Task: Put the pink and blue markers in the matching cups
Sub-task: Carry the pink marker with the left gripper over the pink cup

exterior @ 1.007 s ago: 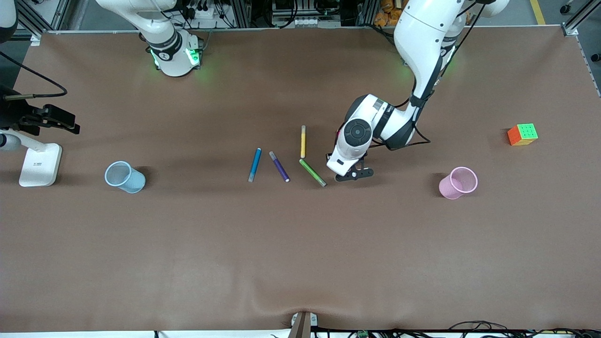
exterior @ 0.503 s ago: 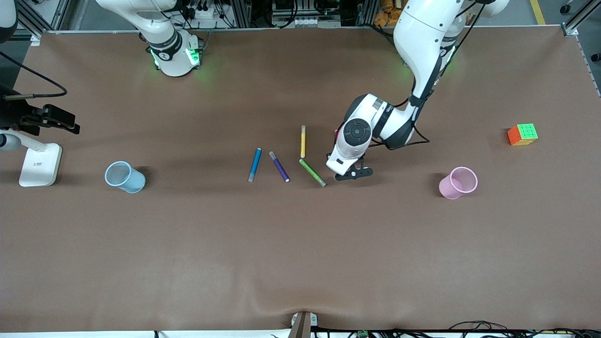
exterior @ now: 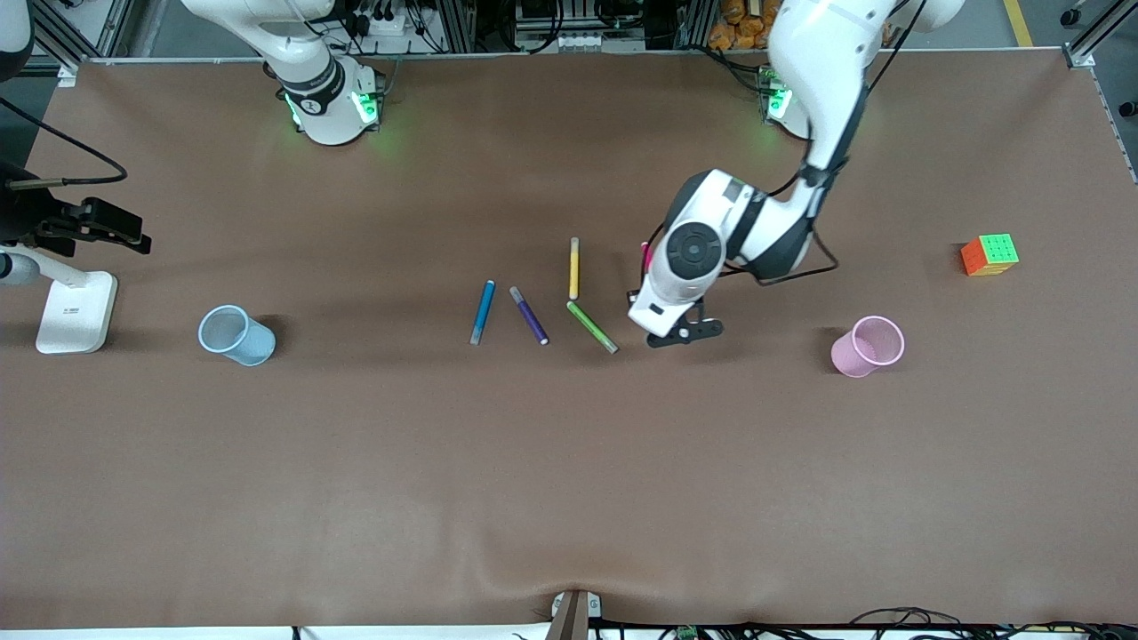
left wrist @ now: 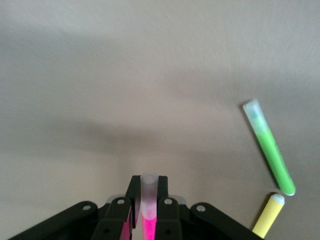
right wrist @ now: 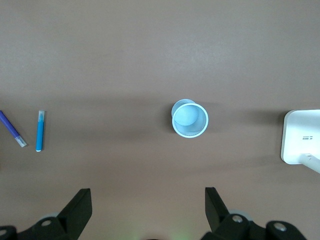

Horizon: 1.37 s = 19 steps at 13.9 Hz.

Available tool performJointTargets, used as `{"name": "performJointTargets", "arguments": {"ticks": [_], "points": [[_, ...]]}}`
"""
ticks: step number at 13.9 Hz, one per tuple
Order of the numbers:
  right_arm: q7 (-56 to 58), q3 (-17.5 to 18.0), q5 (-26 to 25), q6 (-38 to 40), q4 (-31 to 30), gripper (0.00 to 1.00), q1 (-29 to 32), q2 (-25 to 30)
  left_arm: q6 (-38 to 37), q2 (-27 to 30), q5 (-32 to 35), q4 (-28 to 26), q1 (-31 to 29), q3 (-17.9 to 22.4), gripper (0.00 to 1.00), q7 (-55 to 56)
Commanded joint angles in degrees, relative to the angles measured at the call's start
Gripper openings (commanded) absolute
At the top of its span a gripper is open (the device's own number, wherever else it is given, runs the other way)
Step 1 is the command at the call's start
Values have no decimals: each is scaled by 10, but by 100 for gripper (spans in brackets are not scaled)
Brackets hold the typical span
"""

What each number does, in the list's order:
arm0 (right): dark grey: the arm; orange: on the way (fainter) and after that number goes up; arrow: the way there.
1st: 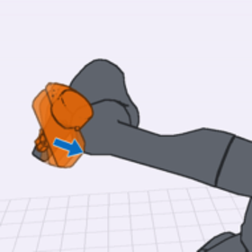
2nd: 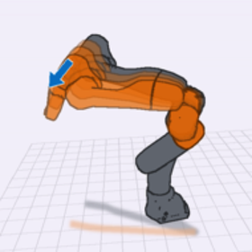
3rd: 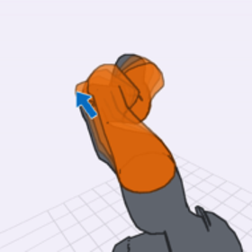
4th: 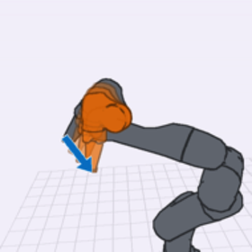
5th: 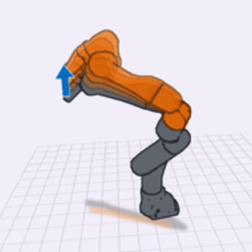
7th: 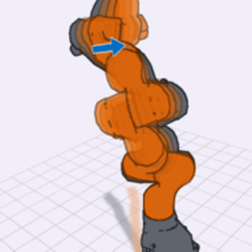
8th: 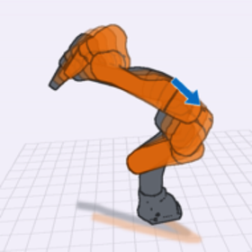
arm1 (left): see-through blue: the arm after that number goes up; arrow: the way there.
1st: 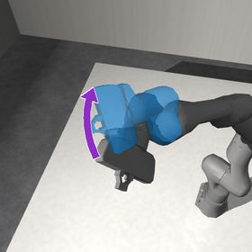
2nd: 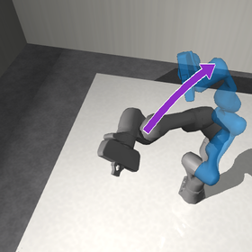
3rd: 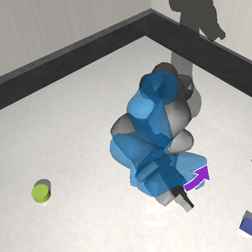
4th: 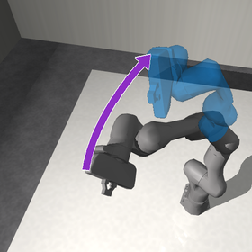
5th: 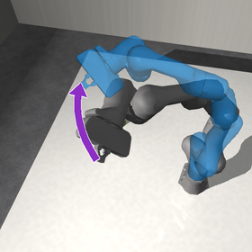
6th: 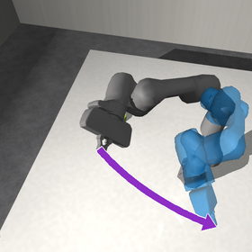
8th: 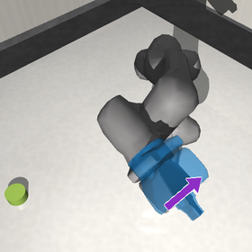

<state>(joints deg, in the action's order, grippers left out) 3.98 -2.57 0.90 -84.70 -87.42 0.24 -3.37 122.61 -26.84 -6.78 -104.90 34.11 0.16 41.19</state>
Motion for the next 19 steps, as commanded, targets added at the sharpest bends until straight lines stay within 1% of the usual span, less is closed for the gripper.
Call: {"name": "performJointTargets", "arguments": {"ticks": [1, 3, 5, 8, 10, 12, 14, 15, 16, 18, 19], "points": [[-6, 0, 2, 3, 9, 100, 0, -1, -41, 49, 5, -7, -63, -2, 0, -76], [-6, 0, 2, 3, 9, 100, 0, -1, -53, 77, 14, -7, -109, -2, 0, -104], [-6, 0, 1, 4, 9, 100, 0, -1, -57, 102, 38, -7, -155, -3, 0, -155], [-6, 0, 1, 5, 9, 100, 0, -1, -57, 107, 42, 15, -213, -4, 0, -270], [-6, 0, 0, 5, 9, 100, 0, -1, -57, 113, 42, 36, -242, -4, 0, -349], [-6, 0, -1, 5, 9, 100, 0, -1, -55, 129, 33, 31, -280, -8, 0, -414], [-6, 0, -1, 5, 9, 100, -1, -1, -43, 143, 36, 29, -291, -6, 0, -454], [-6, 0, -1, 4, 9, 100, -1, -1, -22, 150, 37, 17, -301, -7, 0, -486], [-6, 0, -1, 5, 9, 100, -1, -1, 9, 164, 38, -5, -307, -6, 0, -518], [-6, 0, -1, 5, 9, 100, 0, -1, 61, 174, 38, -41, -330, -8, 0, -573], [-6, 0, -1, 4, 9, 100, -1, -1, 82, 180, 38, -61, -333, -8, 0, -581]]}}
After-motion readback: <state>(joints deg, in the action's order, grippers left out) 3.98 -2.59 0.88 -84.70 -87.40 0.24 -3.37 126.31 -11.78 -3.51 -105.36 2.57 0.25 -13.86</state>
